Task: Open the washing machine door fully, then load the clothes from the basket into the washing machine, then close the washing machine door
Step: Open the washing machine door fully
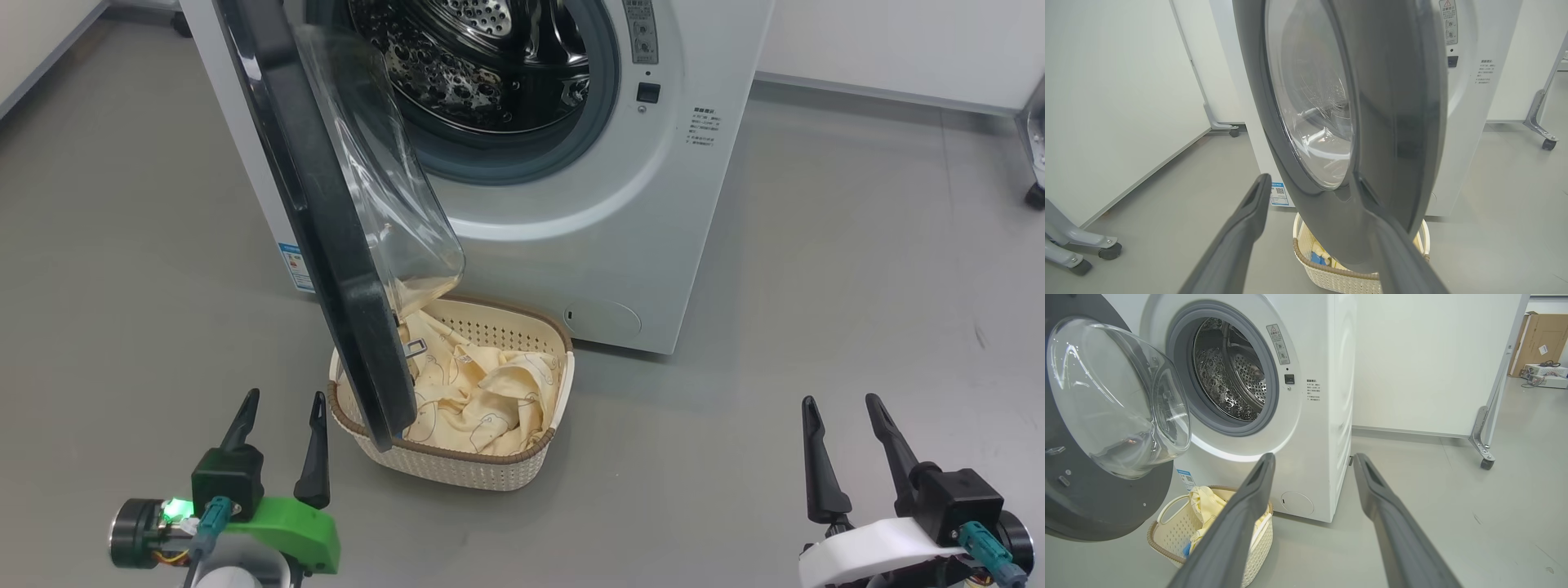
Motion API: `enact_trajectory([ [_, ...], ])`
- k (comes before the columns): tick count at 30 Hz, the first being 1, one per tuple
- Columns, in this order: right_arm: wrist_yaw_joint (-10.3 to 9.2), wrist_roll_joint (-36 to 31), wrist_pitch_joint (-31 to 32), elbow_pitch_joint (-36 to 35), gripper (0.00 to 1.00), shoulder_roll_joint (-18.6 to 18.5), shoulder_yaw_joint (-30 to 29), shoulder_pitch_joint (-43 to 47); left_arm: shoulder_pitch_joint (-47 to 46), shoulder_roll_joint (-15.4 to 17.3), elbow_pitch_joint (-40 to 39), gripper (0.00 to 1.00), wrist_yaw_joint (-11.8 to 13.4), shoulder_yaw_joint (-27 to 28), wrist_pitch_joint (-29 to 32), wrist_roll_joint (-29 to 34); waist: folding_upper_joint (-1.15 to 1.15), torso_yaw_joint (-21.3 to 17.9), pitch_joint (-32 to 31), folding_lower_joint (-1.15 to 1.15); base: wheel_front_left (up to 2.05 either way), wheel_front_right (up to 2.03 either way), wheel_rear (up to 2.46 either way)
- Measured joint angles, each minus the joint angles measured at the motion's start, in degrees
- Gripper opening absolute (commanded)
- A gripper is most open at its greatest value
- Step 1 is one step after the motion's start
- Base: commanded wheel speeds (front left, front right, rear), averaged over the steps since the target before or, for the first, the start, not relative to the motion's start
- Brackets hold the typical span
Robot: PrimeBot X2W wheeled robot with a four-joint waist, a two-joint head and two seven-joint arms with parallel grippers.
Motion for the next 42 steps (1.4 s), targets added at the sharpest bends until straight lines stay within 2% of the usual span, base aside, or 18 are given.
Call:
enact_trajectory([
  [25,-0.25,-4.30,0.00,-1.82,1.00,2.91,-2.46,1.65,0.00,-0.85,0.97,1.00,-0.63,1.33,0.00,1.04,0.00,-0.29,-0.06,0.00,0.00,0.00,0.00],
  [32,0.35,-4.97,0.00,-1.86,1.00,3.70,-2.97,2.42,0.01,-0.98,1.13,0.98,-1.04,1.45,0.00,1.48,0.00,-0.31,-0.44,0.00,0.00,0.00,0.00],
  [33,0.35,-5.03,0.00,-1.86,1.00,3.72,-3.03,2.43,0.01,-1.00,1.15,0.40,-1.05,1.45,0.00,1.49,0.00,-0.31,-0.50,0.00,0.00,0.00,0.00],
  [34,0.44,-5.23,0.00,-1.87,1.00,3.74,-3.09,2.43,0.01,-1.01,1.24,0.40,-1.08,1.46,0.00,1.49,0.00,-0.31,-0.55,0.00,0.00,0.00,0.00],
  [35,0.74,-5.35,0.00,-1.88,1.00,3.75,-3.14,2.44,0.03,-1.03,1.31,0.00,-1.09,1.49,0.00,1.51,0.00,-0.31,-0.59,0.00,0.00,0.00,0.00],
  [42,1.27,-5.92,0.00,-2.05,1.00,4.01,-3.44,2.66,0.16,-1.10,1.40,0.00,-1.11,1.64,0.00,1.58,0.00,-0.30,-0.75,0.00,0.00,0.00,0.00],
])
